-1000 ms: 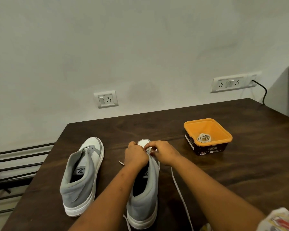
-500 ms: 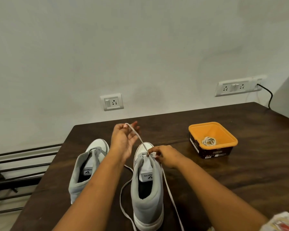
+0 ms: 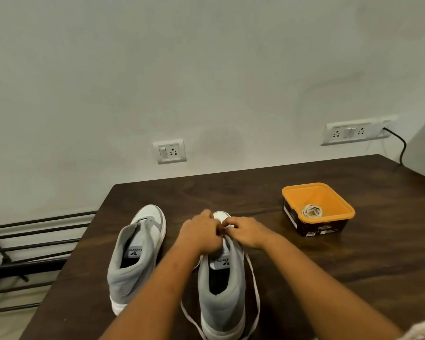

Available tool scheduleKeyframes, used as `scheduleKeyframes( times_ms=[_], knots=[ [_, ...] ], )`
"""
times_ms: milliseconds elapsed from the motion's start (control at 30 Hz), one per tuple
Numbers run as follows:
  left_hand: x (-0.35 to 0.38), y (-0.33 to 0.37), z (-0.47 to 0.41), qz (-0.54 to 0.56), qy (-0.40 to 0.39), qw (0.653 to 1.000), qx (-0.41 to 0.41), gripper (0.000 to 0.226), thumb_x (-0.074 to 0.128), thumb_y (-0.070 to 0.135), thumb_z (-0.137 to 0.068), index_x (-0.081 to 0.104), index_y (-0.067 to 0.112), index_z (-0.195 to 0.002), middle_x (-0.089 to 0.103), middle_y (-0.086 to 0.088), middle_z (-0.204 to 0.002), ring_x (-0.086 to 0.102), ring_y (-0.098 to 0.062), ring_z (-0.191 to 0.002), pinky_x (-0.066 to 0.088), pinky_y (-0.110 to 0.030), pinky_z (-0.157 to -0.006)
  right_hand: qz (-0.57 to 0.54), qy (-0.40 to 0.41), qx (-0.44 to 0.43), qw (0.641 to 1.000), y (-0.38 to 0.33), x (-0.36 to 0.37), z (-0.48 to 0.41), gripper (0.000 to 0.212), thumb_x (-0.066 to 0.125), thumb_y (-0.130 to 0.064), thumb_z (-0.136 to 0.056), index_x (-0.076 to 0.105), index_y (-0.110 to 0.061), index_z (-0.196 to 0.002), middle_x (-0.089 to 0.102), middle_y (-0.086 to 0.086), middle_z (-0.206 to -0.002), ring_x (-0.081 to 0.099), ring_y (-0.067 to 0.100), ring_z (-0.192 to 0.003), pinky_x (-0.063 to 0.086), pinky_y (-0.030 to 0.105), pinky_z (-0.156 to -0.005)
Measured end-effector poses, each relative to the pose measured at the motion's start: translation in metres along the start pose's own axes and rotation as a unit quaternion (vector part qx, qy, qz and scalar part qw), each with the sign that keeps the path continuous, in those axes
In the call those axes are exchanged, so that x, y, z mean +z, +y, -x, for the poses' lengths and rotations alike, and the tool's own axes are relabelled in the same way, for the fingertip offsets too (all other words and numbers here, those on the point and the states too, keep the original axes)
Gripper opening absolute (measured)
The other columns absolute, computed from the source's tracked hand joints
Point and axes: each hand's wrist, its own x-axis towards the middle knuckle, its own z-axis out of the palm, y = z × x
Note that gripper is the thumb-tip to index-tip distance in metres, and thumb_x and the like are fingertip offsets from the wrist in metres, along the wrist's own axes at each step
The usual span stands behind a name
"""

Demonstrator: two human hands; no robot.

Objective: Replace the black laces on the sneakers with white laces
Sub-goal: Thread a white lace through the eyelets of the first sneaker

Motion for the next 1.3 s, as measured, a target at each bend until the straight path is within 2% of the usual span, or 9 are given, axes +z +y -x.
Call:
scheduleKeyframes(
  times_ms=[100,267,467,600,700,833,967,1167,1300],
  knots=[
    [0.009,0.020,-0.003,-0.135,0.032,0.990,-0.015,0.036,0.045,0.030,-0.091,0.054,0.020,-0.124,0.046,-0.005,-0.124,0.051,-0.026,-0.112,0.039,-0.036,-0.091,-0.006,-0.008,0.009,1.000,0.001,0.001,0.001,0.032,0.044,-0.034,-0.096,0.057,-0.029,-0.125,0.058,0.005,-0.130,0.054,0.024,-0.115,0.044,0.037,-0.096],
    [0.010,0.022,-0.003,-0.125,0.122,0.983,-0.058,0.023,0.040,0.018,-0.095,0.054,0.020,-0.114,0.063,-0.001,-0.112,0.061,-0.021,-0.103,0.036,-0.030,-0.082,-0.056,-0.015,0.021,0.998,0.005,-0.004,0.001,0.028,0.053,-0.038,-0.092,0.059,-0.033,-0.118,0.057,0.000,-0.112,0.054,0.019,-0.106,0.041,0.028,-0.085],
    [0.004,0.022,-0.009,-0.138,0.125,0.982,-0.038,0.024,0.040,0.017,-0.096,0.062,0.022,-0.102,0.064,0.002,-0.106,0.060,-0.019,-0.098,0.032,-0.029,-0.077,-0.018,-0.034,0.019,0.999,-0.001,-0.001,-0.002,0.040,0.046,-0.041,-0.091,0.055,-0.033,-0.129,0.053,0.005,-0.138,0.050,0.024,-0.122,0.043,0.041,-0.101],
    [-0.013,0.018,-0.012,0.181,0.137,0.972,-0.060,0.028,0.041,0.031,-0.097,0.067,0.029,-0.087,0.066,0.005,-0.097,0.059,-0.019,-0.099,0.039,-0.037,-0.091,-0.002,-0.046,0.027,0.999,-0.003,0.000,-0.002,0.041,0.045,-0.045,-0.092,0.055,-0.031,-0.129,0.053,0.009,-0.135,0.051,0.026,-0.118,0.044,0.040,-0.097],
    [-0.026,0.009,-0.012,0.482,0.131,0.866,-0.031,0.038,0.042,0.028,-0.098,0.067,0.029,-0.069,0.068,0.006,-0.086,0.061,-0.021,-0.097,0.046,-0.044,-0.095,-0.003,-0.042,0.025,0.999,-0.003,0.000,-0.002,0.040,0.046,-0.048,-0.092,0.058,-0.031,-0.125,0.054,0.007,-0.133,0.052,0.026,-0.116,0.044,0.041,-0.097],
    [-0.024,0.008,-0.003,0.109,0.047,0.991,-0.061,0.022,0.048,0.029,-0.093,0.064,0.033,-0.107,0.056,0.004,-0.123,0.050,-0.021,-0.118,0.033,-0.041,-0.097,0.000,-0.033,0.029,0.999,-0.004,0.001,-0.002,0.038,0.046,-0.046,-0.091,0.058,-0.032,-0.124,0.053,0.007,-0.134,0.052,0.026,-0.117,0.044,0.040,-0.098],
    [-0.001,0.017,0.003,-0.104,-0.008,0.994,-0.041,0.032,0.050,0.027,-0.087,0.057,0.021,-0.118,0.046,-0.003,-0.125,0.043,-0.023,-0.117,0.029,-0.041,-0.097,-0.002,-0.026,0.026,0.999,-0.004,0.001,-0.002,0.032,0.046,-0.038,-0.091,0.063,-0.027,-0.115,0.058,0.006,-0.127,0.053,0.024,-0.113,0.044,0.040,-0.096],
    [0.006,0.024,-0.001,-0.147,0.059,0.987,-0.025,0.029,0.043,0.021,-0.093,0.058,0.021,-0.118,0.047,-0.001,-0.122,0.044,-0.021,-0.115,0.029,-0.037,-0.093,0.004,-0.027,0.022,0.999,-0.004,0.001,0.001,0.035,0.043,-0.036,-0.094,0.059,-0.024,-0.122,0.055,0.009,-0.129,0.051,0.026,-0.116,0.044,0.040,-0.097],
    [-0.006,0.013,-0.008,0.101,0.104,0.986,-0.088,0.024,0.043,0.019,-0.090,0.064,0.029,-0.097,0.061,0.007,-0.109,0.051,-0.019,-0.109,0.031,-0.039,-0.091,0.009,-0.035,0.017,0.999,-0.001,0.001,-0.002,0.034,0.044,-0.043,-0.093,0.059,-0.027,-0.119,0.055,0.010,-0.131,0.051,0.027,-0.116,0.042,0.037,-0.092]
  ],
)
